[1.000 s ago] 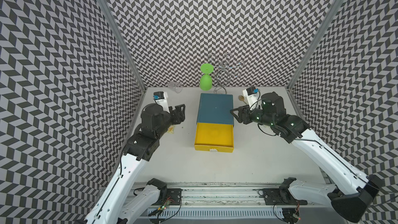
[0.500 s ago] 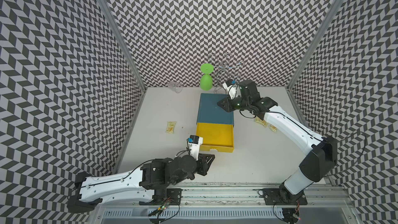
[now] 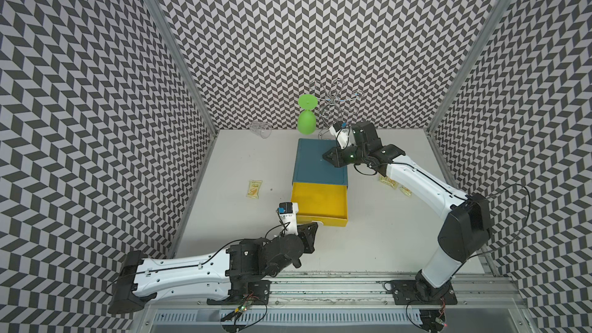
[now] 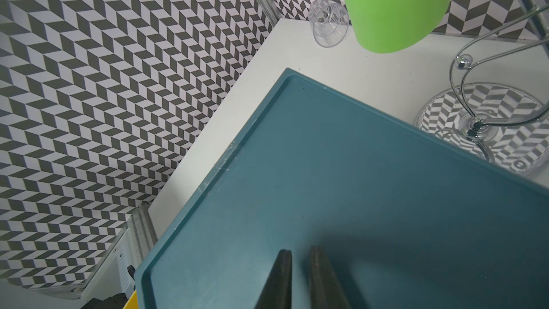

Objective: Take the cookies out of the drawer
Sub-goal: Close the drawer in the storage box.

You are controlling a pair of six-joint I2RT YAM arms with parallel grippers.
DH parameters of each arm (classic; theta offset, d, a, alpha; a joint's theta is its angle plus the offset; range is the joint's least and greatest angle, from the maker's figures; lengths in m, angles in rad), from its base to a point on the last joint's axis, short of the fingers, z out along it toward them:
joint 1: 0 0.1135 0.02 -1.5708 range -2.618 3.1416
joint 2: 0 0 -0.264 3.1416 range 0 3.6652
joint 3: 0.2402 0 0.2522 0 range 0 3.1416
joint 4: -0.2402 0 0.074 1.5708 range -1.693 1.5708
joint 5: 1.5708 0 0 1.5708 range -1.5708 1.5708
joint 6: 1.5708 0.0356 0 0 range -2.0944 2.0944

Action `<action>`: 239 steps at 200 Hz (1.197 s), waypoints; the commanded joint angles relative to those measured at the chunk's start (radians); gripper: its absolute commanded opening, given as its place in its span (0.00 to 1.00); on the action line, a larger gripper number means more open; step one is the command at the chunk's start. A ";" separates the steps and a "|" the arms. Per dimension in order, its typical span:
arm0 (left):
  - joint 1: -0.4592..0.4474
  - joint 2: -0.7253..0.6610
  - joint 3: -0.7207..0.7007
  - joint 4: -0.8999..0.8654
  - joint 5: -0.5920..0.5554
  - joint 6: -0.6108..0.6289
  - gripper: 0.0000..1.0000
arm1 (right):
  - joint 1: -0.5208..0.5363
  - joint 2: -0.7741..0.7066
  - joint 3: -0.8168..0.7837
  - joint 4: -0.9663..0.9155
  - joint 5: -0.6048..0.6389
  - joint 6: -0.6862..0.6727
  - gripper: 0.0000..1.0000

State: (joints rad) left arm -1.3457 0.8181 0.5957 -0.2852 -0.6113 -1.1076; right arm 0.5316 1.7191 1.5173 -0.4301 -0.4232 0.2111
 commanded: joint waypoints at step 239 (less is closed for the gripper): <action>0.312 0.404 -0.095 0.810 0.004 0.137 0.49 | -0.001 0.040 -0.099 -0.038 -0.028 -0.030 0.13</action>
State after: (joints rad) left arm -1.0508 1.2026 0.5152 0.4782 -0.6319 -0.9703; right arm 0.5316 1.7290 1.4754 -0.3286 -0.4599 0.1833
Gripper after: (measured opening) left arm 0.485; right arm 0.131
